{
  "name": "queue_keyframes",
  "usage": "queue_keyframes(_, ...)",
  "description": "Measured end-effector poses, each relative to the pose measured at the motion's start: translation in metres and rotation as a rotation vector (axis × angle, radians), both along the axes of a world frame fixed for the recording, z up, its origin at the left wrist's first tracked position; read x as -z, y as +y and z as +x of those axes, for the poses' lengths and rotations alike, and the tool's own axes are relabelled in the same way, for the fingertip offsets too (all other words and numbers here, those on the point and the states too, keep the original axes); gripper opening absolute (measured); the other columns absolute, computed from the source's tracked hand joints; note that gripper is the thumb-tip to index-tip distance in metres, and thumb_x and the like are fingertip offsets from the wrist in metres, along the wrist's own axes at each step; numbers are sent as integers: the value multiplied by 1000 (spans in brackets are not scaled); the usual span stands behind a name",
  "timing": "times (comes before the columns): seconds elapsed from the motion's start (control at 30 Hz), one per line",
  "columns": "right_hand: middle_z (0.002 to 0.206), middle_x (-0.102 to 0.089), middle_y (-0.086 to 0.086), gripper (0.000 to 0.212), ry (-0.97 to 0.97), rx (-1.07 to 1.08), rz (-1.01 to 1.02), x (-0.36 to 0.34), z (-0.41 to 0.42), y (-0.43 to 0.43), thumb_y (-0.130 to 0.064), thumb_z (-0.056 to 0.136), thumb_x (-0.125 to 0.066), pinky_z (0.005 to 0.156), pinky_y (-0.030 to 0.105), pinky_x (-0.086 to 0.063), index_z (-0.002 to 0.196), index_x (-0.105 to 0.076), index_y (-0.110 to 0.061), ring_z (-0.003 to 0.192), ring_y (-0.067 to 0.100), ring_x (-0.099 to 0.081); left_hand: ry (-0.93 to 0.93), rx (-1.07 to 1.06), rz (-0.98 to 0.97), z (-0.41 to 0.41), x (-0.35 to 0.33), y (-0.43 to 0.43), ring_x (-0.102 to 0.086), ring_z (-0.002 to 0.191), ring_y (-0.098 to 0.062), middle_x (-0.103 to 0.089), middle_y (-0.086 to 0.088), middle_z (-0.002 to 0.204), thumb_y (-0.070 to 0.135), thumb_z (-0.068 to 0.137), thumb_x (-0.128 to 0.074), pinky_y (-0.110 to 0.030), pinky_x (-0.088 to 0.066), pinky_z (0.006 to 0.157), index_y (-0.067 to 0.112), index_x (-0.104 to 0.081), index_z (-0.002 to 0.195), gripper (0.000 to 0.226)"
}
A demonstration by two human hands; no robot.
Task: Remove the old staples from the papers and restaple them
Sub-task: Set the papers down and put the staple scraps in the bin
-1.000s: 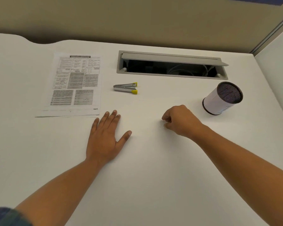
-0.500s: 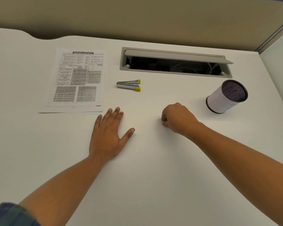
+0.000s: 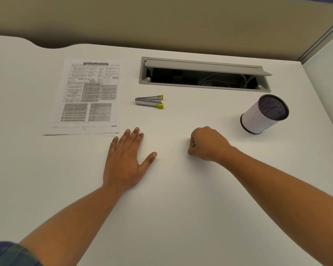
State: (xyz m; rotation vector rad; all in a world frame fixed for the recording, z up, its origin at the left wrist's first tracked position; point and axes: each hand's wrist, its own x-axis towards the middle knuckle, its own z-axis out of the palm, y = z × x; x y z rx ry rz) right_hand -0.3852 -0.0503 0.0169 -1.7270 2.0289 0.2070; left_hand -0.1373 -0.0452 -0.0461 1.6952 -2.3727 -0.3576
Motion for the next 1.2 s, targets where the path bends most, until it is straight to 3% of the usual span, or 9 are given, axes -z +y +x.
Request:
queue_keyframes(0.13, 65, -67, 10, 17, -229, 184, 20, -5, -15, 0, -15, 75, -63, 57, 28, -47, 61, -60, -6, 58, 20, -57, 2, 2, 0, 0, 0, 0, -13, 151, -10, -23, 9, 162, 71, 91, -25, -40, -8, 123, 24, -32, 151, 77)
queue_keyframes(0.3, 55, -63, 10, 22, -465, 394, -45, -19, -41, 7, -7, 75, -65, 67, 37, -60, 54, -60, 0, 54, 18, -60, 16, 4, 3, 0, 1, 0, -14, 151, -11, -24, 8, 162, 70, 91, -26, -41, -9, 123, 23, -33, 150, 76)
queue_keyframes(0.43, 63, -63, 12, 13, -591, 533, -171, -44, -58, 8, 1, 80, -64, 56, 22, -58, 73, -65, 13, 57, 17, -60, 16, 3, 4, 0, 1, 0, -15, 151, -11, -25, 8, 162, 71, 90, -26, -41, -10, 123, 23, -34, 149, 76)
queue_keyframes(0.57, 57, -61, 5, 19, -643, 638, -316, -78, -90, 8, 1, 82, -66, 50, 18, -54, 64, -64, -3, 50, 10, -59, 3, 2, 1, 1, 2, -1, -14, 151, -10, -24, 9, 162, 71, 90, -25, -41, -10, 123, 24, -33, 150, 77)
queue_keyframes(0.67, 49, -59, 1, 22, -562, 696, -430, -100, -122, 4, 0, 80, -65, 52, 18, -54, 59, -61, -7, 47, 12, -56, 10, 1, 1, 2, 4, 0, -14, 151, -10, -24, 9, 162, 71, 90, -25, -41, -10, 123, 24, -33, 150, 76)
queue_keyframes(0.73, 47, -56, 1, 21, -463, 740, -488, -107, -144, 0, -1, 75, -64, 64, 27, -57, 55, -59, -7, 49, 16, -55, 16, 2, -3, 1, 4, 0, -16, 150, -11, -26, 9, 161, 71, 90, -26, -41, -11, 123, 24, -34, 150, 76)
queue_keyframes(0.9, 67, -65, 15, 5, -257, 816, -470, -105, -178, -5, -8, 70, -67, 76, 39, -58, 67, -65, -5, 55, 22, -64, 12, 4, -11, 0, 2, -1, -18, 150, -11, -28, 8, 161, 71, 89, -25, -41, -13, 123, 24, -35, 149, 77)
queue_keyframes(1.07, 70, -68, 17, 3, -166, 810, -439, -95, -186, -9, -8, 72, -66, 69, 35, -58, 72, -64, -5, 54, 22, -64, 13, 7, -3, 0, 1, -1, -18, 150, -11, -27, 9, 161, 71, 88, -26, -40, -12, 123, 24, -35, 149, 77)
queue_keyframes(1.2, 79, -74, 24, 12, -102, 784, -448, -90, -191, -12, -4, 72, -62, 73, 43, -61, 73, -68, 6, 72, 35, -71, 6, 6, -3, 0, 1, -1, -18, 150, -11, -27, 9, 160, 71, 88, -25, -40, -12, 122, 24, -35, 149, 78)
